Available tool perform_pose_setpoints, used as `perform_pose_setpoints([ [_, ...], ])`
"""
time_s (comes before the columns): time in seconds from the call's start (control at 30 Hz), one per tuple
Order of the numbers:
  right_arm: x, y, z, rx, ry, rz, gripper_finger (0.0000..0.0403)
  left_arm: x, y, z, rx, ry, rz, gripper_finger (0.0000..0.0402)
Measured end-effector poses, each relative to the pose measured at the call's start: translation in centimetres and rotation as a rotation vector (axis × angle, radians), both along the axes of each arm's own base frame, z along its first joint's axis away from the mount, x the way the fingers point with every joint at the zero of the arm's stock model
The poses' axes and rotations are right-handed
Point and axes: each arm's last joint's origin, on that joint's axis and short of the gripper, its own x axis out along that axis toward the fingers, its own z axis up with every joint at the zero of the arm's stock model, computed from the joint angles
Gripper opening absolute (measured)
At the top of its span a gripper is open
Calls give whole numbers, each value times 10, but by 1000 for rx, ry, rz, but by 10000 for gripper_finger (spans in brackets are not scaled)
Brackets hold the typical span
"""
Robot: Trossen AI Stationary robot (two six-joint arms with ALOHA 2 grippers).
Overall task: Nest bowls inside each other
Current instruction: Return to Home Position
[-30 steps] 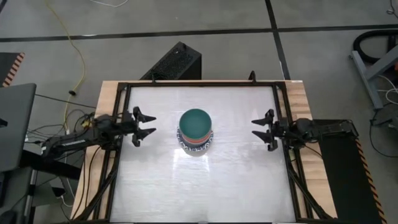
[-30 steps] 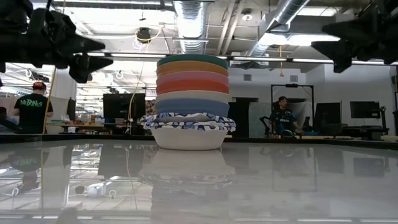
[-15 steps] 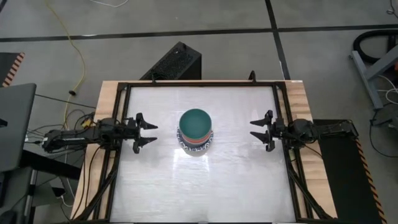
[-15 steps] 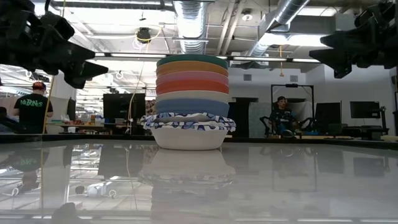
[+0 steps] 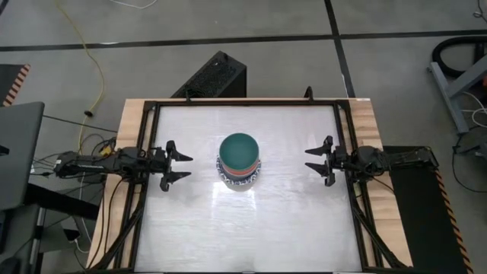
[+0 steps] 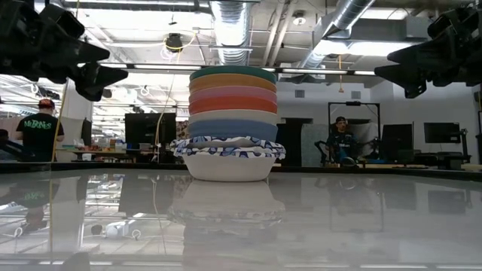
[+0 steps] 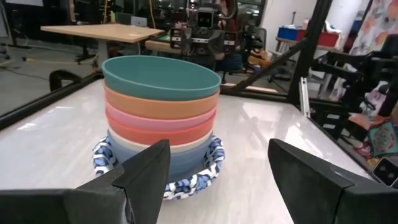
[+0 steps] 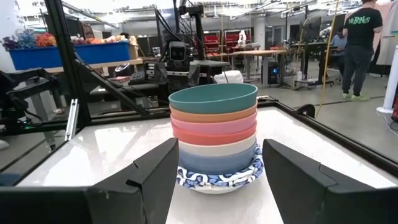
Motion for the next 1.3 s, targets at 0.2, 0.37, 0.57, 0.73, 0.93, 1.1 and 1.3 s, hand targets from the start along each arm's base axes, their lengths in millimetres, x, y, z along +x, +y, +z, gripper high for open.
perform_pose_setpoints([
  [0.2,0,0,0,-1,5,0,254,0,0,-3,-82,33,-5,261],
  [0.37,0,0,-1,-1,7,0,254,0,0,-7,-73,67,-6,261],
  [0.57,0,0,-1,-1,9,0,254,0,0,-6,-84,66,-7,261],
  [0.73,0,0,-1,-1,10,0,254,0,0,-7,-81,66,-7,261],
  [0.93,0,0,-1,-1,11,0,254,0,0,-7,-82,66,-8,261],
  [1.1,0,0,-1,-1,11,0,254,0,0,-7,-84,66,-8,261],
  [1.3,0,0,-1,-1,11,0,254,0,0,-7,-84,66,-8,261],
])
